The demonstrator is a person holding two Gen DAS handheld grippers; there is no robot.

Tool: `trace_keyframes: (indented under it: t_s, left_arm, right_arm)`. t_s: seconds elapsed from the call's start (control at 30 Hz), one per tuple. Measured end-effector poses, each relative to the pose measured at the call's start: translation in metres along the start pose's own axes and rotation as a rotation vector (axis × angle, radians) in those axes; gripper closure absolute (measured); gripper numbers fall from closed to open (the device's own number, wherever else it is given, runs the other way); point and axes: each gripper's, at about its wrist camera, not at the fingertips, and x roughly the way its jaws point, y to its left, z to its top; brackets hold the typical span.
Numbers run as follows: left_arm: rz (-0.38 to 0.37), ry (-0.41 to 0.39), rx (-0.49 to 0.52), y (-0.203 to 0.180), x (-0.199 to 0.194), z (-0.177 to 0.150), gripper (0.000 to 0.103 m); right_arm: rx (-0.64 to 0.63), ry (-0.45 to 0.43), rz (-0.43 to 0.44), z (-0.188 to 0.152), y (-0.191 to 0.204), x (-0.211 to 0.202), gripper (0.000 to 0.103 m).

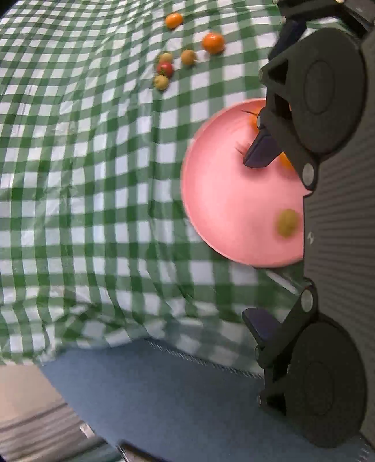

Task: Organize fruits
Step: 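Open both tools to release the tomato and orange onto the plate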

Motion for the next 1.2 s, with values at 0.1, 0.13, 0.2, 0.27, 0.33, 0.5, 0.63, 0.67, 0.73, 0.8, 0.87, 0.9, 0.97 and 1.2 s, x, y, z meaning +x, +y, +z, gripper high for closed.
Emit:
trace_keyframes:
  t_s: [0.1,0.13,0.2,0.27,0.33,0.5,0.63,0.67,0.73,0.8,0.87,0.9,0.97,1.2]
  left_arm:
    - [0.057,0.036,-0.027,0.011,-0.021,-0.033,0.000]
    - [0.070,0.049,-0.036,0.014,-0.027,-0.044,0.000]
    - [0.098,0.079,-0.058,0.021,-0.040,-0.068,0.000]
    - [0.107,0.096,-0.080,0.026,-0.055,-0.088,0.000]
    - [0.106,0.085,-0.096,0.029,-0.072,-0.106,0.000]
    - [0.112,0.023,-0.090,0.028,-0.105,-0.130,0.000]
    - [0.104,-0.055,-0.084,0.025,-0.134,-0.139,0.000]
    - [0.105,-0.074,-0.082,0.023,-0.142,-0.142,0.000]
    - [0.104,-0.109,-0.084,0.022,-0.156,-0.147,0.000]
    - [0.101,-0.133,-0.085,0.021,-0.168,-0.152,0.000]
    - [0.099,-0.152,-0.086,0.020,-0.178,-0.158,0.000]
    - [0.099,-0.162,-0.089,0.019,-0.183,-0.161,0.000]
    - [0.095,-0.183,-0.090,0.019,-0.193,-0.165,0.000]
    - [0.096,-0.205,-0.066,0.014,-0.203,-0.167,0.000]
  right_arm:
    - [0.067,0.042,0.017,-0.014,0.001,-0.024,0.009]
    - [0.090,0.056,0.017,-0.018,-0.001,-0.030,0.008]
    - [0.138,0.071,0.022,-0.028,0.001,-0.046,0.008]
    - [0.165,0.077,0.033,-0.034,0.005,-0.062,0.006]
    - [0.164,0.047,0.013,-0.032,0.008,-0.075,0.006]
    - [0.113,-0.076,-0.033,-0.027,0.024,-0.117,0.003]
    - [0.100,-0.135,-0.044,-0.029,0.031,-0.145,0.003]
    - [0.100,-0.151,-0.052,-0.029,0.034,-0.151,0.003]
    - [0.093,-0.188,-0.060,-0.031,0.036,-0.168,0.002]
    - [0.083,-0.216,-0.062,-0.032,0.041,-0.179,0.002]
    - [0.071,-0.233,-0.060,-0.034,0.044,-0.189,0.001]
    - [0.065,-0.243,-0.062,-0.035,0.046,-0.196,0.001]
    - [0.056,-0.260,-0.068,-0.037,0.048,-0.205,0.001]
    - [0.083,-0.285,-0.083,-0.044,0.046,-0.216,0.001]
